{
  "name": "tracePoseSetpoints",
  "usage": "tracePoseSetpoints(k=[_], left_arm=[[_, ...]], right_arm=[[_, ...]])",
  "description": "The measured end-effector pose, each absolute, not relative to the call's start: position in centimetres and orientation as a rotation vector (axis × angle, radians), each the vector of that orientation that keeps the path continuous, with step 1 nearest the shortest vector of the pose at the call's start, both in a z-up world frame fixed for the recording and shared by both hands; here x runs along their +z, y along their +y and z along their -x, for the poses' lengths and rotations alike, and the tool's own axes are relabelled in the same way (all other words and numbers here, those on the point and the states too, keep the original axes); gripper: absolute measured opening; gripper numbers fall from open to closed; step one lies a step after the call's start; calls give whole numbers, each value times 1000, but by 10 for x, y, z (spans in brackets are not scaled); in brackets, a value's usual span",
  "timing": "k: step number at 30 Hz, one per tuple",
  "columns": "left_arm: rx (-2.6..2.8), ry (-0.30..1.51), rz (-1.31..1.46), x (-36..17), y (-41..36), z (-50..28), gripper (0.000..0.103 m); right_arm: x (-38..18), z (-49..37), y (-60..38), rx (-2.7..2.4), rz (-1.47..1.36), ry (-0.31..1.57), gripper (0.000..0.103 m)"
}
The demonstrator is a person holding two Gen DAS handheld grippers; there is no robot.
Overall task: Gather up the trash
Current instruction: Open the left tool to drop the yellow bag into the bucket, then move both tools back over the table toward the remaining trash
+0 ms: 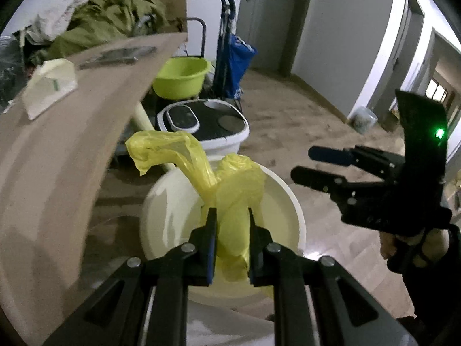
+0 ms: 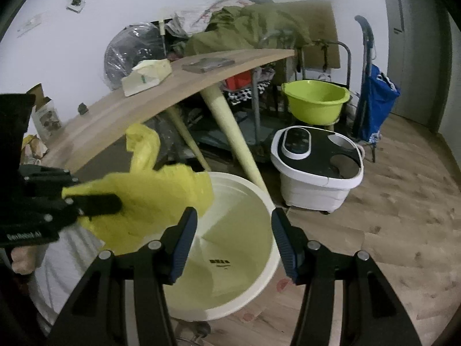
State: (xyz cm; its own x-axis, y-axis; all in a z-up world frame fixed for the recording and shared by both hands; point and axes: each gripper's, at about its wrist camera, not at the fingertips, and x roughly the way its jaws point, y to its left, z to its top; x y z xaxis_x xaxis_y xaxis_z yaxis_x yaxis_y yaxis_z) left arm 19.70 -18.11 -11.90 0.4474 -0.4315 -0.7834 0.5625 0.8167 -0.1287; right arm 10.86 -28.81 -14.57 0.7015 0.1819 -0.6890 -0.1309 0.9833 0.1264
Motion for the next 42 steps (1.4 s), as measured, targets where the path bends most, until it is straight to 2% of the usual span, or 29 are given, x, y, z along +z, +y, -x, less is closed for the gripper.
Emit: tracePoseSetpoints(k=[5,8,10,12,25,42], left_arm=[[-646,934,-155,-122,-189,-199,21],[-640,930,-147,-120,-188,-199,34],[-640,929,-140,-118,-189,-200,48],[-642,925,-133,-117,-188,-198,54],[-597,806,-106,-84,-164,-183,56],[-377,643,26,-38,-72,-151,56]], right_arm=[[-145,-107,-296,145,-69,775,52],[-143,-106,-298,136,-67,769,52],[-141,-105,-297,135,-64,765,52],[-140,-104,-295,137,-59,763,52],[-118,-101,-277,165,-7,728,52],[-73,-123,-201,322,89,634,52]])
